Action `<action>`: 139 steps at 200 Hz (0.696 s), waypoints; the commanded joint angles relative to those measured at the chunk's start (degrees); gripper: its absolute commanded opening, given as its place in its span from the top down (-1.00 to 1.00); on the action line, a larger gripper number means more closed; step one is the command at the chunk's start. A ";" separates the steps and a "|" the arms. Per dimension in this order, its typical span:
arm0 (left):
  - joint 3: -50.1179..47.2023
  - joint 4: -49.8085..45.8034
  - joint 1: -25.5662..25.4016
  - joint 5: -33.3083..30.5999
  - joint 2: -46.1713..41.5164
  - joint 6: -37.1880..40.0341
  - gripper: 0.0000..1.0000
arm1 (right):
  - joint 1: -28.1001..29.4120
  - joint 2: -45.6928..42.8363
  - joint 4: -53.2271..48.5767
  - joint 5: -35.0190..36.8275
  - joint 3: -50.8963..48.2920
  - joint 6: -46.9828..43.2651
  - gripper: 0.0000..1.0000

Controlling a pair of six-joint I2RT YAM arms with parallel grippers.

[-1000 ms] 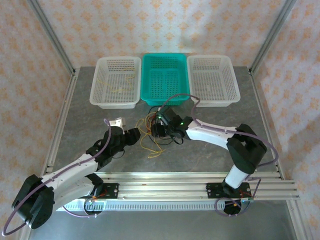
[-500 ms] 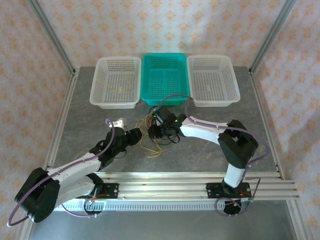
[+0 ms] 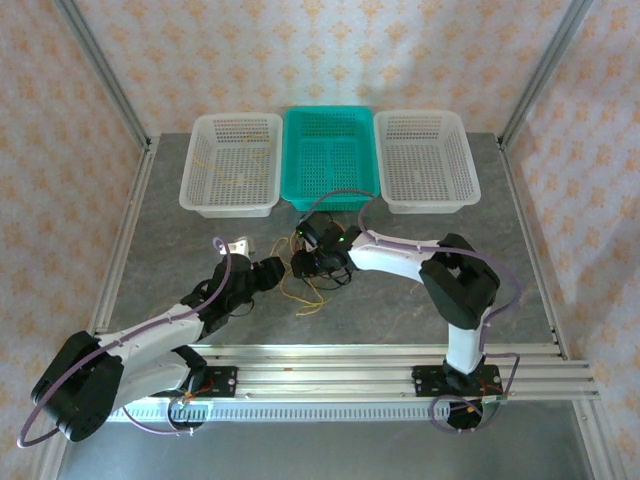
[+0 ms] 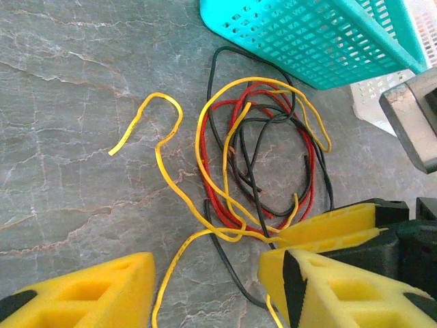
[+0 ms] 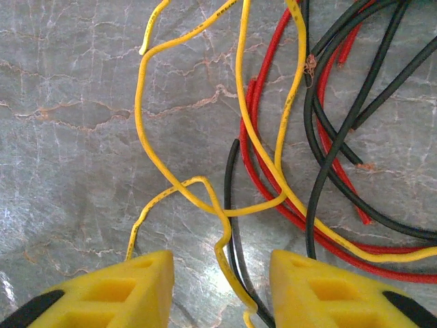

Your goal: Untangle the cables

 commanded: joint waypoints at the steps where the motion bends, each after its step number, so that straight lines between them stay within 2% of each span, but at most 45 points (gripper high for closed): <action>1: 0.23 1.21 -0.47 -0.25 0.41 0.09 -0.07 | 0.36 0.77 -1.19 2.42 1.52 -0.71 0.23; 92: 2.07 0.77 -0.46 -0.11 3.23 0.79 -0.07 | 0.73 0.09 -0.11 2.81 0.28 -1.46 0.58; 139: 5.16 -0.10 -0.48 -0.63 6.10 2.15 -0.07 | 1.63 -3.47 1.52 4.67 -2.40 -2.38 0.85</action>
